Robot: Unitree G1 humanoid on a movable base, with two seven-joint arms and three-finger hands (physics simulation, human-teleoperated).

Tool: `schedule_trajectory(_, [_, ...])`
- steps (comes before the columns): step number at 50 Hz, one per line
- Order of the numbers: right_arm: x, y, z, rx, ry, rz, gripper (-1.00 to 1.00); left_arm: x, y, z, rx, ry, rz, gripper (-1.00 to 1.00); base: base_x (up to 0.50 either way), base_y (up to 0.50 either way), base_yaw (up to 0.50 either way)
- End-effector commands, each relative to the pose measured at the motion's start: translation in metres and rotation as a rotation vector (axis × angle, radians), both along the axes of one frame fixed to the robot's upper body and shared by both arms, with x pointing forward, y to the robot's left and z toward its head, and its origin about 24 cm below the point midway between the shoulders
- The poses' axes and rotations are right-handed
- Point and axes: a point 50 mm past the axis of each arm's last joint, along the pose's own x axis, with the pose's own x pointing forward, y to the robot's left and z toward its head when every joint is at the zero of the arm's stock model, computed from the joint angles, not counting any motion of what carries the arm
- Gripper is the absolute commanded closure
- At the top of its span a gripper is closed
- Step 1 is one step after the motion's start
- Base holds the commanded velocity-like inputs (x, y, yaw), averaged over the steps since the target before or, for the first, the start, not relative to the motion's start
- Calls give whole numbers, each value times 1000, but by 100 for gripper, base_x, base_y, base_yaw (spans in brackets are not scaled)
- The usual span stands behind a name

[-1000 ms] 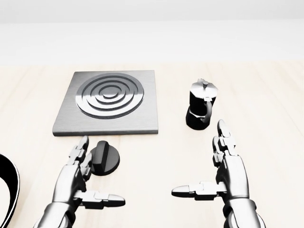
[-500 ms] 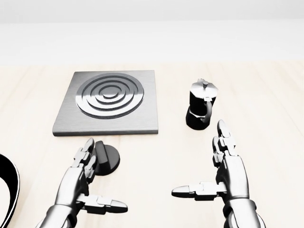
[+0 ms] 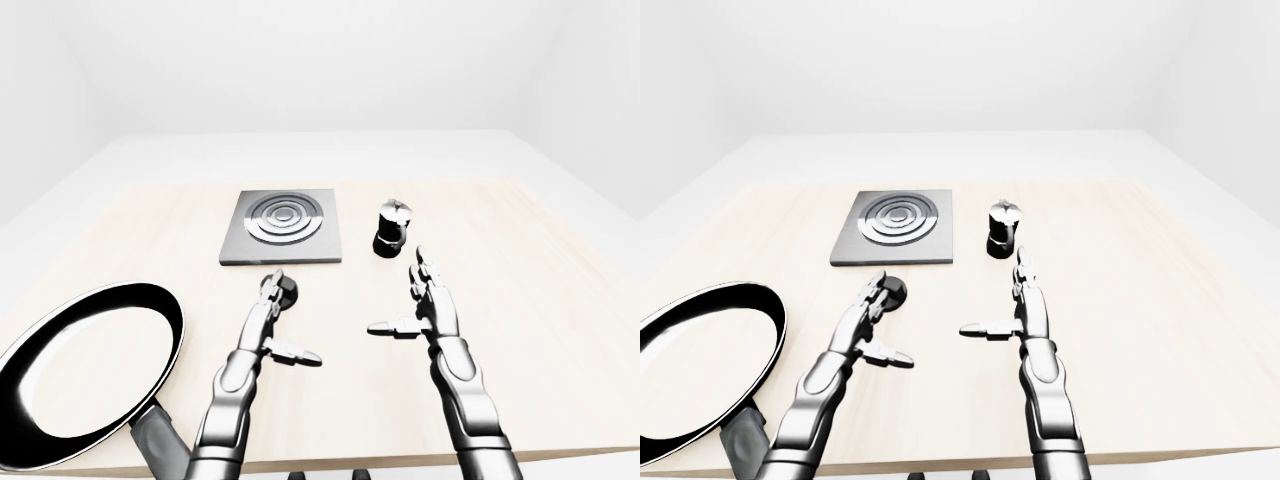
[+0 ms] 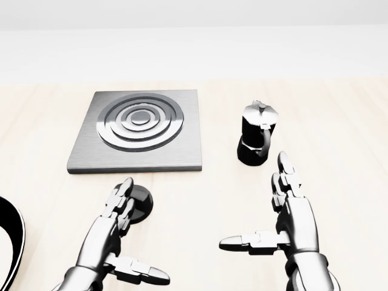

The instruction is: Turn on the stove.

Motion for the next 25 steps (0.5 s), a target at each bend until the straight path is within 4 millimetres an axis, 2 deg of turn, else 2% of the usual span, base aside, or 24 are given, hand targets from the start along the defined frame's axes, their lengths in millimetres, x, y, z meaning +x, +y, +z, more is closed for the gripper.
schedule_trajectory(1, [0, 0, 1, 0, 0, 0, -100, -5, -9, 6, 20, -43, -71, -100, 0, 0, 0])
schedule_trajectory(16, [0, 0, -5, 0, 4, -3, -100, -3, -14, 8, 30, -64, -130, -100, 0, 0, 0])
schedule_trajectory(25, [1, 0, -5, 0, 3, -2, -100, -2, -12, 22, 25, -140, -105, -100, 0, 0, 0])
